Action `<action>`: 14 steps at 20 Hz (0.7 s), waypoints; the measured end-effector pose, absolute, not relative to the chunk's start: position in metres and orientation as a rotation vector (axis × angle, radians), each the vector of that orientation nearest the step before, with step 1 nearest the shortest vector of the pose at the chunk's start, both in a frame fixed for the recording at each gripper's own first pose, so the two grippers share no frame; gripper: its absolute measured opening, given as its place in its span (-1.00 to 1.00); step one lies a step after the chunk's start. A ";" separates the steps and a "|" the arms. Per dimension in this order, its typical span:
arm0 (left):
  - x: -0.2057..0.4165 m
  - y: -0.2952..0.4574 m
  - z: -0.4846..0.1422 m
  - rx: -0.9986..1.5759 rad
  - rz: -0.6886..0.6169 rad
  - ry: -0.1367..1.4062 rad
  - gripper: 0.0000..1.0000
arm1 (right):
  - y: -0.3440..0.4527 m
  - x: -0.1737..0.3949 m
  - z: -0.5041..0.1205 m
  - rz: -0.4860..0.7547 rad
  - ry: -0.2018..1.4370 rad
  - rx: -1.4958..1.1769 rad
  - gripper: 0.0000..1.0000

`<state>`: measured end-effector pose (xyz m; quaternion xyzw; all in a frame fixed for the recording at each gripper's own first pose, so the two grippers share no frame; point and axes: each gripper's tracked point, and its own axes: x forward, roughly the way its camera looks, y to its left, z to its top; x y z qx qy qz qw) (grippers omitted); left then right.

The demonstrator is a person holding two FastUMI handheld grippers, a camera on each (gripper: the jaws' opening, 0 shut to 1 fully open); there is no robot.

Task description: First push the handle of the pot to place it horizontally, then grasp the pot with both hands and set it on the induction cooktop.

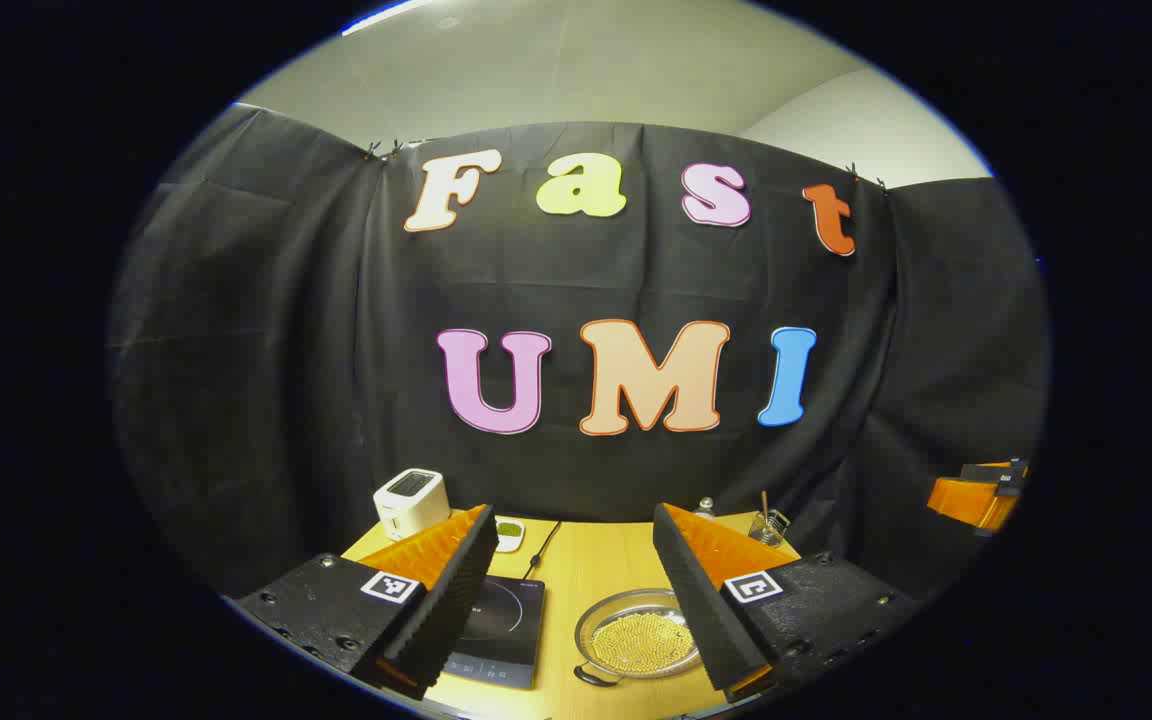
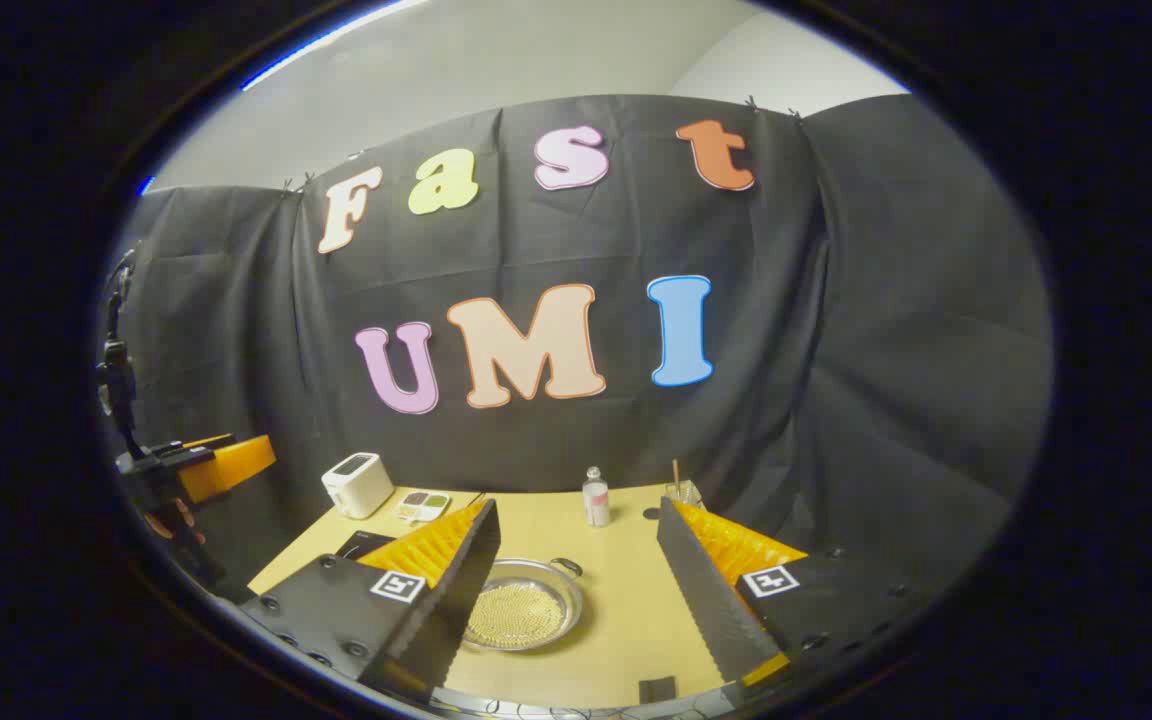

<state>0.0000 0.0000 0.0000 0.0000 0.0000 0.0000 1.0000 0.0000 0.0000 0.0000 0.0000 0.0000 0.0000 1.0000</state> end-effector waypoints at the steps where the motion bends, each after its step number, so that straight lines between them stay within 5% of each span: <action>1: -0.001 0.000 -0.002 0.000 0.003 0.005 0.83 | 0.001 0.000 -0.001 0.005 0.004 0.001 0.96; 14: -0.003 -0.015 -0.007 -0.007 0.019 0.026 0.90 | -0.011 0.005 -0.010 0.034 0.028 0.007 0.86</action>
